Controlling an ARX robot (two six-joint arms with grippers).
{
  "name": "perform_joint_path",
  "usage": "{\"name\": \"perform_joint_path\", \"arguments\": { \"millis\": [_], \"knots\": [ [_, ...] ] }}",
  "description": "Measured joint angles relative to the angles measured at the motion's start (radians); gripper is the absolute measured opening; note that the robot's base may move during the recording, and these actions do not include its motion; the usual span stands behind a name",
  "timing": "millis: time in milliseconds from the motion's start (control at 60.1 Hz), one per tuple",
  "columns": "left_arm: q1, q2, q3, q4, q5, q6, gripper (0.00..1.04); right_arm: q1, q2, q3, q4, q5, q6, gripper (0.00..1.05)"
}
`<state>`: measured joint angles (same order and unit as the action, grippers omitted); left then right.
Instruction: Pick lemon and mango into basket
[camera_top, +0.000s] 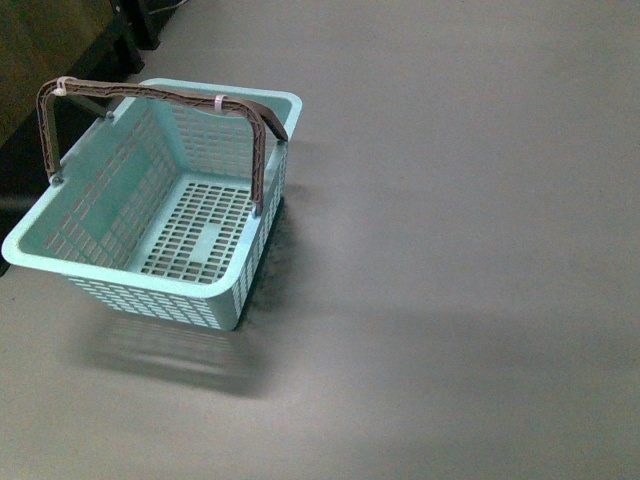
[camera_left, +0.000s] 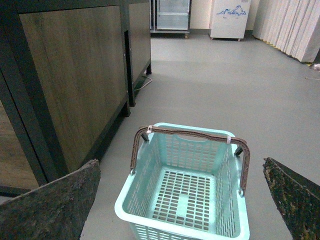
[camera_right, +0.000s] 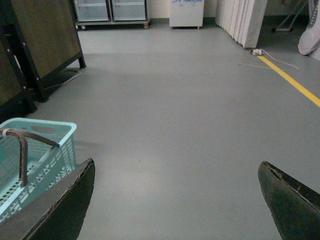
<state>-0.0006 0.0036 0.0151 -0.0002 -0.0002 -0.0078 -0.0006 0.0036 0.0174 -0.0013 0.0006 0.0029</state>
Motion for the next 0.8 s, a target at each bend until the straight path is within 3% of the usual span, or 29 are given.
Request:
{"name": "perform_joint_path", "arguments": {
  "millis": [533,633,699,799],
  "knots": [
    [0.0,0.0,0.0,0.0,-0.001,-0.001,0.98,0.0,0.0,0.0,0.0,0.0,0.0,0.96],
    [-0.082,0.203,0.129,-0.304,-0.266,-0.289,0.98,0.0,0.0,0.0,0.0,-0.001,0.0,0.96],
    [-0.092,0.318,0.163,-0.345,-0.294,-0.476,0.98,0.0,0.0,0.0,0.0,-0.001,0.0,0.96],
    [-0.077,0.462,0.188,-0.236,-0.251,-0.703,0.98,0.0,0.0,0.0,0.0,0.0,0.0,0.96]
  ]
}}
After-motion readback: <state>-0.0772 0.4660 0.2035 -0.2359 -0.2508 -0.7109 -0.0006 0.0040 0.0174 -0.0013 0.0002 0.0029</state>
